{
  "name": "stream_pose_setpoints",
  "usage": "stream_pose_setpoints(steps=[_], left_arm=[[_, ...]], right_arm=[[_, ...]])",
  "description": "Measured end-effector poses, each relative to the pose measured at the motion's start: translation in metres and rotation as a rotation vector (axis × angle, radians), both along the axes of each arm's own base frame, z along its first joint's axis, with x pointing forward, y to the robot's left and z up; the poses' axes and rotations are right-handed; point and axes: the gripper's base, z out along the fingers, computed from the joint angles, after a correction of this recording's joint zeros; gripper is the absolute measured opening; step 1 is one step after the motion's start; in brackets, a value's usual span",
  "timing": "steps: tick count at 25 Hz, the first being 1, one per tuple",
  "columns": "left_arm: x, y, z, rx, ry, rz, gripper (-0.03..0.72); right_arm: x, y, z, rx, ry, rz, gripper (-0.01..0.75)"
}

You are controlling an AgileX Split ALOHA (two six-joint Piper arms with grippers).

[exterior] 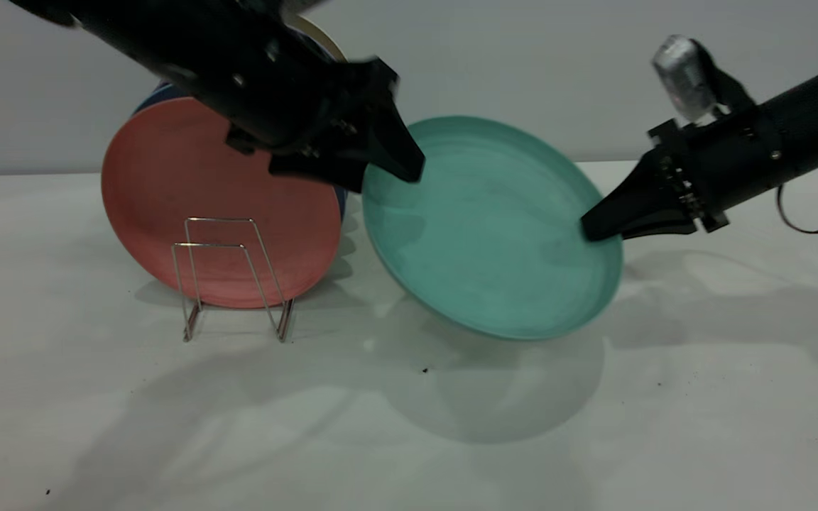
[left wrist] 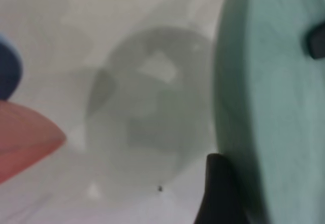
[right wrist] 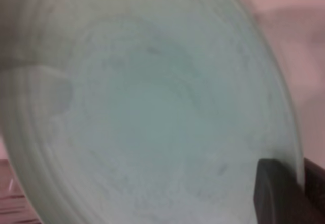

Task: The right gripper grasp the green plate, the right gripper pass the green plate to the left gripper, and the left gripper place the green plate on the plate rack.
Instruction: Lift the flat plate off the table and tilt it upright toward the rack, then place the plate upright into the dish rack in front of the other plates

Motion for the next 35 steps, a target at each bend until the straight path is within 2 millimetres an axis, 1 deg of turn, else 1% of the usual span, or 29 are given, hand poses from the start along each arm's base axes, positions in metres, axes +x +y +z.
stream_pose_setpoints(steps=[3, 5, 6, 7, 10, 11, 13, 15, 17, 19, 21, 23, 24, 25, 27, 29, 31, 33, 35], left_arm=[[0.001, -0.002, -0.011, 0.005, 0.016, 0.013, 0.533], [0.001, -0.003, -0.014, 0.009, 0.024, 0.013, 0.486], [0.001, -0.003, -0.015, 0.01, 0.025, 0.015, 0.436], [0.002, -0.003, -0.015, 0.01, 0.024, 0.016, 0.37], [0.002, -0.003, -0.015, -0.001, 0.029, 0.027, 0.144], [0.002, -0.003, -0.014, -0.005, 0.03, 0.032, 0.118], [0.003, -0.003, -0.014, -0.004, 0.024, 0.032, 0.121], [0.002, -0.003, -0.011, -0.001, 0.008, 0.02, 0.121], [0.003, -0.002, -0.006, 0.003, -0.02, 0.002, 0.121], [0.003, 0.002, 0.003, 0.021, -0.068, -0.031, 0.121], [0.007, 0.015, 0.016, 0.028, -0.122, -0.04, 0.121], [0.01, 0.032, 0.034, 0.026, -0.169, -0.049, 0.121], [0.01, 0.043, 0.044, 0.031, -0.201, -0.058, 0.121], [0.01, 0.054, 0.055, 0.039, -0.231, -0.076, 0.121], [0.008, 0.076, 0.074, 0.07, -0.293, -0.12, 0.121], [0.003, 0.1, 0.093, 0.105, -0.354, -0.162, 0.121], [-0.002, 0.122, 0.107, 0.134, -0.397, -0.184, 0.121], [-0.007, 0.141, 0.117, 0.181, -0.442, -0.22, 0.121], [-0.011, 0.158, 0.122, 0.238, -0.479, -0.256, 0.121]], right_arm=[[-0.001, 0.011, 0.002, 0.015, -0.001, 0.016, 0.023], [-0.001, 0.015, 0.002, 0.024, -0.002, 0.021, 0.023], [-0.001, 0.015, 0.003, 0.029, -0.003, 0.019, 0.023], [-0.001, 0.016, 0.003, 0.035, -0.004, 0.017, 0.023], [0.0, 0.015, 0.004, 0.049, -0.009, 0.003, 0.045], [0.001, 0.014, 0.005, 0.052, -0.01, -0.001, 0.065], [0.001, 0.015, 0.005, 0.063, -0.008, -0.004, 0.118], [0.0, 0.015, 0.008, 0.077, -0.004, 0.0, 0.212], [0.0, 0.01, 0.017, 0.098, -0.005, -0.004, 0.327], [0.003, -0.002, 0.041, 0.128, -0.03, -0.038, 0.459], [0.004, -0.019, 0.07, 0.148, -0.071, -0.078, 0.566], [0.002, -0.038, 0.102, 0.146, -0.133, -0.119, 0.64], [0.0, -0.044, 0.114, 0.135, -0.151, -0.129, 0.653], [-0.003, -0.048, 0.128, 0.118, -0.168, -0.133, 0.659], [-0.015, -0.05, 0.156, 0.054, -0.195, -0.105, 0.644], [-0.028, -0.047, 0.179, -0.008, -0.204, -0.073, 0.598], [-0.043, -0.043, 0.203, -0.088, -0.223, -0.044, 0.547], [-0.057, -0.036, 0.223, -0.146, -0.227, -0.024, 0.502], [-0.07, -0.03, 0.238, -0.197, -0.222, -0.019, 0.474]])
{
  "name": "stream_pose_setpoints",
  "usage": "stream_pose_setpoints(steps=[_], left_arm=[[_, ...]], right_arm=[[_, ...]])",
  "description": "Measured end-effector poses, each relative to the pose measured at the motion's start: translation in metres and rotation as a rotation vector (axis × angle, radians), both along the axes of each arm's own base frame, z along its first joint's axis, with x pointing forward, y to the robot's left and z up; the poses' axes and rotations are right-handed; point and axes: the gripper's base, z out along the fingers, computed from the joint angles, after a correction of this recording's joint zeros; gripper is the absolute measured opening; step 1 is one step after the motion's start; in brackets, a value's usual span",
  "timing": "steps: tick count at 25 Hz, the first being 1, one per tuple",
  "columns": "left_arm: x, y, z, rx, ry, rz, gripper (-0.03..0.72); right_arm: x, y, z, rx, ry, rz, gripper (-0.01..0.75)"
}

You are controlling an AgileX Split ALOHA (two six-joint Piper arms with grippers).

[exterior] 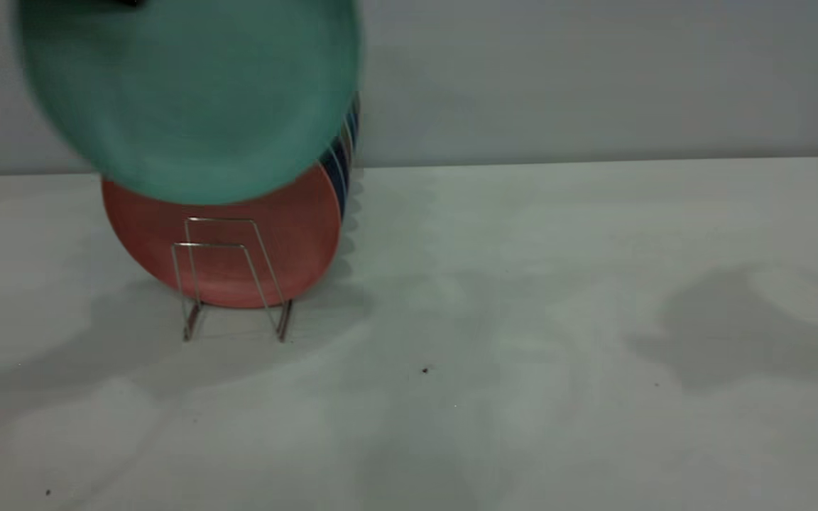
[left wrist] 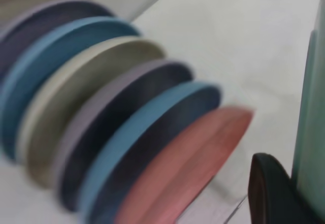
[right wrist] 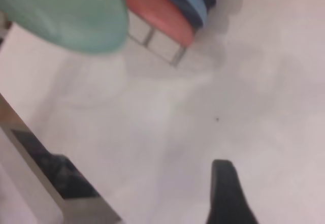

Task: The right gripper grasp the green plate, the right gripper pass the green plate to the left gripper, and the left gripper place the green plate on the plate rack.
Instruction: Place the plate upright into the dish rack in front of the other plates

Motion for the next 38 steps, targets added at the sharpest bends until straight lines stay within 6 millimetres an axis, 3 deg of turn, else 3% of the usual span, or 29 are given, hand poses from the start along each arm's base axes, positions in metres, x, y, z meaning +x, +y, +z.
stream_pose_setpoints(steps=[3, 6, 10, 14, 21, 26, 31, 38], left_arm=[[-0.002, 0.015, 0.001, 0.108, -0.065, -0.071, 0.121], [-0.003, 0.019, -0.001, 0.218, -0.133, -0.177, 0.121], [-0.003, 0.019, -0.001, 0.326, -0.234, -0.314, 0.121], [-0.003, 0.02, -0.001, 0.428, -0.334, -0.438, 0.121], [0.001, 0.015, -0.003, 0.472, -0.364, -0.455, 0.121], [0.007, -0.004, -0.02, 0.554, -0.356, -0.547, 0.121], [0.011, -0.009, -0.027, 0.578, -0.357, -0.56, 0.121], [0.02, -0.009, -0.047, 0.581, -0.321, -0.555, 0.121]], right_arm=[[-0.025, 0.014, 0.017, -0.05, 0.003, 0.012, 0.45], [-0.058, 0.027, 0.021, -0.076, 0.016, 0.046, 0.442], [-0.106, 0.029, 0.022, -0.074, 0.031, 0.047, 0.442], [-0.154, 0.025, 0.008, -0.101, 0.069, 0.027, 0.442], [-0.227, 0.019, -0.011, -0.14, 0.068, -0.021, 0.442], [-0.262, 0.015, -0.006, -0.16, -0.013, -0.084, 0.44], [-0.289, 0.008, 0.002, -0.185, -0.094, -0.17, 0.44], [-0.307, -0.001, 0.004, -0.237, -0.13, -0.287, 0.44]])
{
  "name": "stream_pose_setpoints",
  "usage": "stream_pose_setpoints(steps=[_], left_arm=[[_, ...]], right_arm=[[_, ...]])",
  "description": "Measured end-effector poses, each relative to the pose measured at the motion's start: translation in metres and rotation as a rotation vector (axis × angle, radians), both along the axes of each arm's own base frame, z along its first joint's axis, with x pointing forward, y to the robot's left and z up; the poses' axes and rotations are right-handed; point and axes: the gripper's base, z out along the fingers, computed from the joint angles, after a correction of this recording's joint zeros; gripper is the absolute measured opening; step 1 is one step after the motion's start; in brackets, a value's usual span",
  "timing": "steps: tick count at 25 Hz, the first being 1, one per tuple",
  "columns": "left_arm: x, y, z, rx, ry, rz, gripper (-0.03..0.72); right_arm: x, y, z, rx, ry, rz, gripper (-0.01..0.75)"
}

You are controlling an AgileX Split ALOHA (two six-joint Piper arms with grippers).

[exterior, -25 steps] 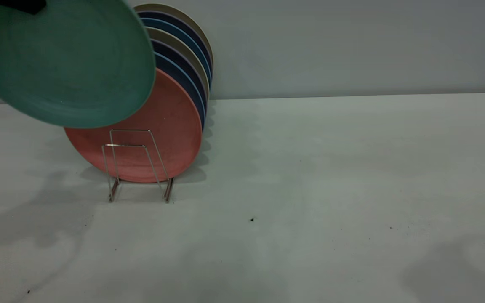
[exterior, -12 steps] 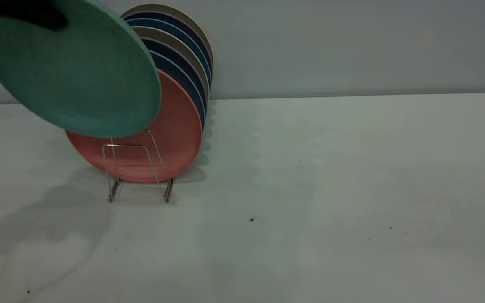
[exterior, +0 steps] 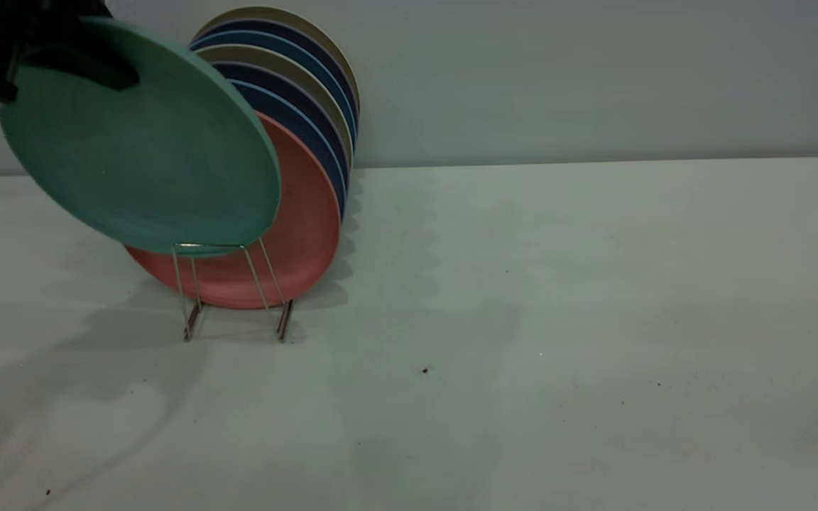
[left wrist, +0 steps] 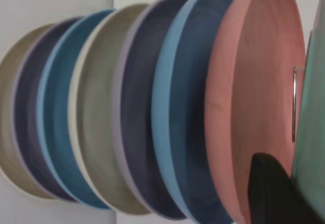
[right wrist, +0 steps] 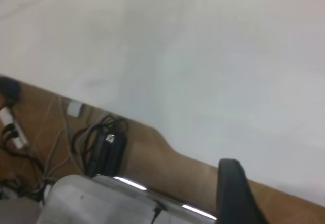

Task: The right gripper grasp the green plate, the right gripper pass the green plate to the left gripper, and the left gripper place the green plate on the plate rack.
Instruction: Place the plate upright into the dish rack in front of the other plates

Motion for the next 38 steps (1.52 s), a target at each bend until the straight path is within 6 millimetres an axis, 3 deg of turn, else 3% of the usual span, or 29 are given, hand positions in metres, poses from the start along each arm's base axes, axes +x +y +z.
stream_pose_setpoints(steps=[10, 17, 22, 29, 33, 38], left_arm=[[0.011, 0.0, -0.033, -0.017, 0.062, 0.037, 0.121], [0.016, -0.001, -0.044, -0.05, 0.083, 0.072, 0.122], [0.017, -0.002, -0.048, -0.071, 0.096, 0.086, 0.202], [0.019, -0.004, -0.046, -0.141, 0.095, 0.132, 0.43], [0.018, -0.005, -0.037, -0.164, 0.084, 0.152, 0.467], [0.011, -0.003, -0.007, -0.227, 0.078, 0.264, 0.474]], right_arm=[[0.0, -0.005, -0.002, -0.042, 0.003, -0.034, 0.44], [0.0, -0.006, -0.002, -0.063, 0.002, -0.041, 0.44], [0.0, -0.007, -0.002, -0.065, 0.002, -0.041, 0.44], [0.001, -0.013, -0.004, -0.135, -0.001, -0.063, 0.44], [0.001, -0.017, -0.005, -0.183, -0.003, -0.078, 0.44], [0.001, -0.019, -0.005, -0.207, -0.004, -0.086, 0.44]])
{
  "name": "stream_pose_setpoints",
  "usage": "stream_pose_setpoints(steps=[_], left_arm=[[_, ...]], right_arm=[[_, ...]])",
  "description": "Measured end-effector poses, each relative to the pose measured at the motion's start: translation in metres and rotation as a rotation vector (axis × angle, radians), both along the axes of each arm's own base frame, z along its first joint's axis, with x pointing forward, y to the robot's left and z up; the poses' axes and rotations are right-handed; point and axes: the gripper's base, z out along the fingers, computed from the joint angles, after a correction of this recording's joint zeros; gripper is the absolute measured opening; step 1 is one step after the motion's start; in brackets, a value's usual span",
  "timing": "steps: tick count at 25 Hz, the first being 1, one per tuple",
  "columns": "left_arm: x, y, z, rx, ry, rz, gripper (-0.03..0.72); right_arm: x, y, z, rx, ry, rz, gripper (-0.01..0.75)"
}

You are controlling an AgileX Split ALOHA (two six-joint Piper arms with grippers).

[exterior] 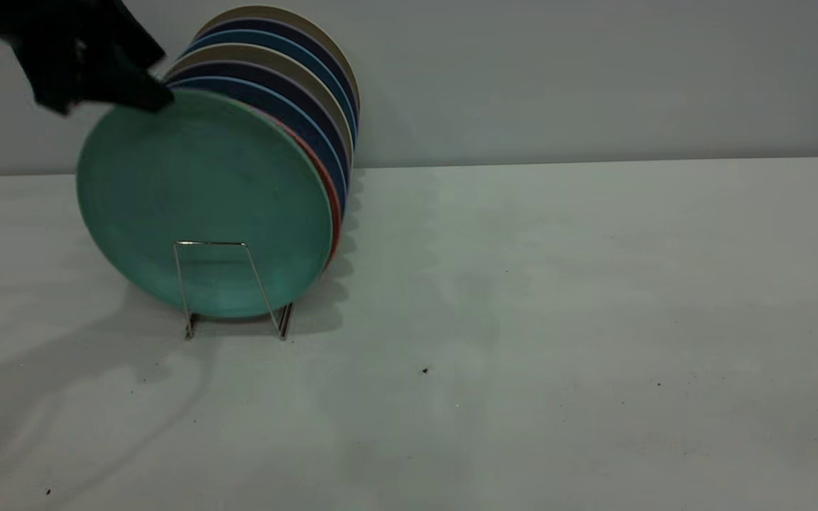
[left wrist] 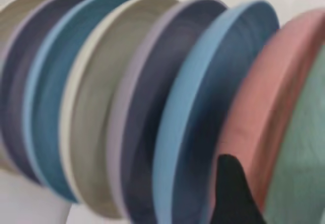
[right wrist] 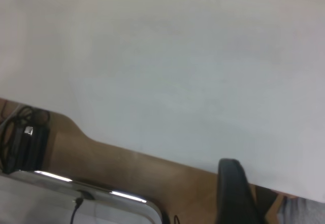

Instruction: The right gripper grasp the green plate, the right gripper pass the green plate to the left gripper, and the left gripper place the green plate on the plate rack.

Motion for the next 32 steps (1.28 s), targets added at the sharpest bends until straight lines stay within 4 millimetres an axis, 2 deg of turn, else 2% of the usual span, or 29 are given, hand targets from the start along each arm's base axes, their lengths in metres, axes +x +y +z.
stream_pose_setpoints(steps=[6, 11, 13, 15, 18, 22, 26, 29, 32], left_arm=[[-0.021, 0.004, 0.047, -0.018, -0.018, 0.099, 0.474], [-0.032, 0.004, 0.06, -0.027, 0.009, 0.113, 0.474], [-0.041, 0.005, 0.071, -0.041, 0.016, 0.133, 0.474], [-0.055, 0.005, 0.089, -0.074, 0.022, 0.172, 0.474], [-0.083, 0.007, 0.116, -0.106, 0.064, 0.245, 0.474], [-0.132, 0.013, 0.142, -0.099, 0.201, 0.381, 0.474], [-0.186, 0.022, 0.159, -0.07, 0.368, 0.55, 0.474], [-0.213, 0.026, 0.166, -0.117, 0.33, 0.664, 0.474], [-0.246, 0.027, 0.153, -0.173, 0.347, 0.752, 0.474]], right_arm=[[0.0, -0.001, 0.0, -0.011, 0.0, -0.003, 0.44], [0.0, -0.002, 0.0, -0.022, -0.001, -0.007, 0.439], [0.0, -0.002, -0.005, -0.024, 0.012, -0.007, 0.439], [-0.002, -0.002, -0.018, -0.025, 0.051, -0.006, 0.439], [-0.008, -0.003, -0.043, -0.029, 0.103, -0.011, 0.439], [-0.014, -0.004, -0.046, -0.017, -0.014, -0.036, 0.439], [-0.015, -0.009, -0.049, -0.024, -0.046, -0.119, 0.439], [-0.015, -0.015, -0.051, -0.034, -0.044, -0.214, 0.439], [-0.014, -0.019, -0.05, -0.055, -0.049, -0.244, 0.439]])
